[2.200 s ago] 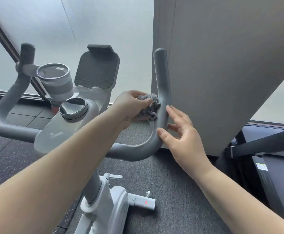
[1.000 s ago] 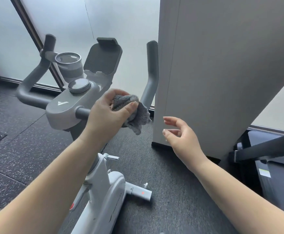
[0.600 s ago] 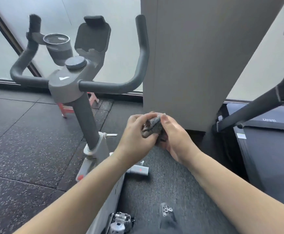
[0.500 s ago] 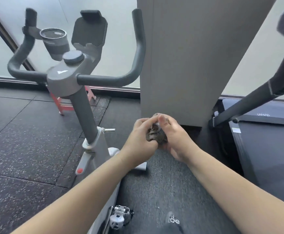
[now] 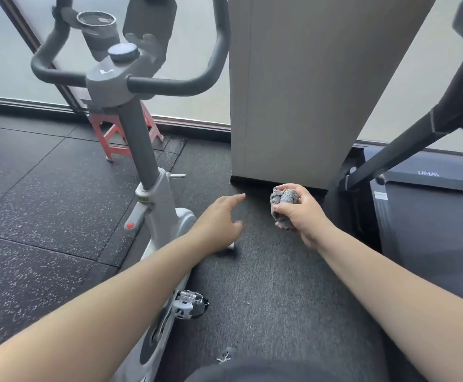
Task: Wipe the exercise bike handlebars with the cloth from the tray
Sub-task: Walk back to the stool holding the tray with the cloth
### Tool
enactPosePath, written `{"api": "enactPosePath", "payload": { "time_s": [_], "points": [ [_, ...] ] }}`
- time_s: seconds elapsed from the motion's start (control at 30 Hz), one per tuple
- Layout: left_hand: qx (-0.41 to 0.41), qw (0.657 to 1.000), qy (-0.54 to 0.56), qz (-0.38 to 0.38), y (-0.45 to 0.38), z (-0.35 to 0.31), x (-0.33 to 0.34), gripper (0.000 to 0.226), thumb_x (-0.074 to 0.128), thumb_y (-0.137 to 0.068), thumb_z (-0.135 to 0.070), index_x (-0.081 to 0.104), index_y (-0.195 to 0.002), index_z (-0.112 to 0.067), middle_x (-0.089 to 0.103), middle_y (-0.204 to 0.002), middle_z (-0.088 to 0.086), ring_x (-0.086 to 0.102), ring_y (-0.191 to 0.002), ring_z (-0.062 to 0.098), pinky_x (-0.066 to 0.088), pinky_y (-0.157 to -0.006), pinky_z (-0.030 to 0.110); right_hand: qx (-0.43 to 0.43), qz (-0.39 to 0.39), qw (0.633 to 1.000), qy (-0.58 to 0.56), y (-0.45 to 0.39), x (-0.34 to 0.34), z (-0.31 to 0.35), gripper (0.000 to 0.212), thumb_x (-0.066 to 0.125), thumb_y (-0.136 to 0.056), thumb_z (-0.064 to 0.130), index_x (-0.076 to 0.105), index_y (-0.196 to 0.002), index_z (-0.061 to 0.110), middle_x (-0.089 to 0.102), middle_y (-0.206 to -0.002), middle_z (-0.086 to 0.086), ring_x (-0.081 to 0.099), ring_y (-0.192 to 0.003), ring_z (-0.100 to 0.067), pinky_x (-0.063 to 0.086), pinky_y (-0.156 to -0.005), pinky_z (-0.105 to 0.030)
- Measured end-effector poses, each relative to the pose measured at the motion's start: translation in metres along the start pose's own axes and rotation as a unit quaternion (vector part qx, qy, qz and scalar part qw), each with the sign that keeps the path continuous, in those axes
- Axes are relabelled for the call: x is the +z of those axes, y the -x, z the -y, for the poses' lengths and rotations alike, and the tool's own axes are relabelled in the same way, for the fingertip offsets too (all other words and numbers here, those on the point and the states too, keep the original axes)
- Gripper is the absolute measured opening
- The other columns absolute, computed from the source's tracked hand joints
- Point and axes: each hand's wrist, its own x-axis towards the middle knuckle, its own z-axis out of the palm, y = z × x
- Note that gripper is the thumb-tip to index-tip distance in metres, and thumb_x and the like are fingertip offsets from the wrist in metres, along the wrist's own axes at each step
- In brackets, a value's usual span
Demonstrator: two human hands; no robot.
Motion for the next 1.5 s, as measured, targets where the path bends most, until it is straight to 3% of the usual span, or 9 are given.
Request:
{"api": "enactPosePath", "payload": {
  "time_s": [0.17, 0.37, 0.5, 0.6, 0.8, 0.93, 1.23, 1.37, 1.5],
  "points": [
    [-0.034, 0.99, -0.138, -0.005, 0.037, 0.015, 0.035, 0.061, 0.052, -0.09, -0.033, 0.03, -0.146, -0.027, 0.037, -0.149, -0.001, 0.031, -0.137, 0.022, 0.031, -0.111, 0.043, 0.029, 0.001, 0.997, 0.066, 0.024, -0.022, -0.022, 0.037, 0.062, -0.059, 0.002, 0.062, -0.083, 0.03, 0.062, -0.082, -0.012, 0.053, -0.061, -0.026, 0.045, -0.057, -0.035],
    [-0.045, 0.957, -0.285, -0.015, 0.077, 0.026, 0.053, 0.06, 0.044, -0.093, -0.043, 0.026, -0.147, -0.025, 0.033, -0.152, -0.001, 0.028, -0.14, 0.022, 0.029, -0.111, 0.04, 0.011, 0.007, 0.991, 0.134, 0.059, -0.032, -0.036, 0.03, 0.066, -0.072, 0.001, 0.058, -0.091, 0.023, 0.062, -0.081, -0.007, 0.055, -0.064, -0.022, 0.047, -0.06, -0.033],
    [-0.034, 0.935, -0.352, -0.036, 0.108, 0.024, 0.05, 0.061, 0.043, -0.094, -0.046, 0.024, -0.148, -0.023, 0.031, -0.153, -0.002, 0.027, -0.14, 0.023, 0.02, -0.113, 0.042, -0.015, 0.008, 0.987, 0.157, 0.089, -0.035, -0.04, 0.033, 0.08, -0.071, 0.024, 0.058, -0.095, 0.019, 0.066, -0.084, -0.001, 0.062, -0.066, -0.016, 0.051, -0.063, -0.032],
    [-0.034, 0.931, -0.361, -0.049, 0.133, 0.025, 0.045, 0.06, 0.042, -0.094, -0.045, 0.025, -0.147, -0.022, 0.032, -0.152, -0.002, 0.026, -0.14, 0.023, 0.017, -0.115, 0.045, -0.036, -0.012, 0.981, 0.191, 0.113, -0.033, -0.046, 0.038, 0.083, -0.064, 0.037, 0.059, -0.089, 0.021, 0.07, -0.088, -0.002, 0.066, -0.07, -0.019, 0.056, -0.068, -0.034],
    [-0.037, 0.927, -0.369, -0.053, 0.209, 0.036, 0.041, 0.059, 0.04, -0.095, -0.045, 0.026, -0.147, -0.022, 0.033, -0.152, 0.0, 0.025, -0.141, 0.024, 0.015, -0.117, 0.048, -0.061, -0.045, 0.962, 0.263, 0.181, -0.02, -0.066, 0.016, 0.07, -0.079, 0.02, 0.061, -0.092, 0.019, 0.067, -0.091, -0.001, 0.061, -0.065, -0.01, 0.05, -0.055, -0.023],
    [-0.035, 0.927, -0.368, -0.056, 0.263, 0.048, 0.047, 0.059, 0.039, -0.095, -0.046, 0.026, -0.147, -0.021, 0.036, -0.15, 0.001, 0.027, -0.14, 0.025, 0.015, -0.116, 0.048, -0.066, -0.043, 0.954, 0.289, 0.233, -0.005, -0.089, 0.013, 0.065, -0.075, 0.025, 0.06, -0.084, 0.033, 0.066, -0.1, -0.009, 0.068, -0.076, -0.023, 0.06, -0.066, -0.037],
    [-0.058, 0.925, -0.371, -0.053, 0.349, 0.051, 0.063, 0.057, 0.041, -0.094, -0.044, 0.028, -0.145, -0.021, 0.037, -0.149, 0.002, 0.025, -0.14, 0.025, 0.011, -0.117, 0.05, -0.068, -0.016, 0.93, 0.36, 0.311, 0.0, -0.112, 0.01, 0.06, -0.065, 0.024, 0.061, -0.074, 0.029, 0.064, -0.097, -0.015, 0.068, -0.054, -0.021, 0.053, -0.052, -0.027],
    [-0.07, 0.925, -0.367, -0.068, 0.384, 0.043, 0.072, 0.058, 0.039, -0.095, -0.044, 0.025, -0.146, -0.022, 0.036, -0.15, 0.002, 0.025, -0.14, 0.026, 0.011, -0.117, 0.05, -0.087, -0.016, 0.921, 0.379, 0.334, -0.008, -0.113, 0.029, 0.073, -0.064, 0.048, 0.058, -0.076, 0.025, 0.068, -0.089, -0.003, 0.068, -0.07, -0.02, 0.058, -0.071, -0.037],
    [-0.109, 0.924, -0.36, -0.065, 0.421, 0.038, 0.092, 0.059, 0.037, -0.095, -0.047, 0.025, -0.147, -0.022, 0.033, -0.152, 0.002, 0.024, -0.142, 0.026, 0.011, -0.117, 0.049, -0.133, -0.005, 0.894, 0.428, 0.36, -0.015, -0.12, 0.012, 0.064, -0.08, 0.03, 0.059, -0.09, 0.025, 0.067, -0.081, 0.001, 0.059, -0.06, -0.005, 0.052, -0.074, -0.032]
  ]
}}
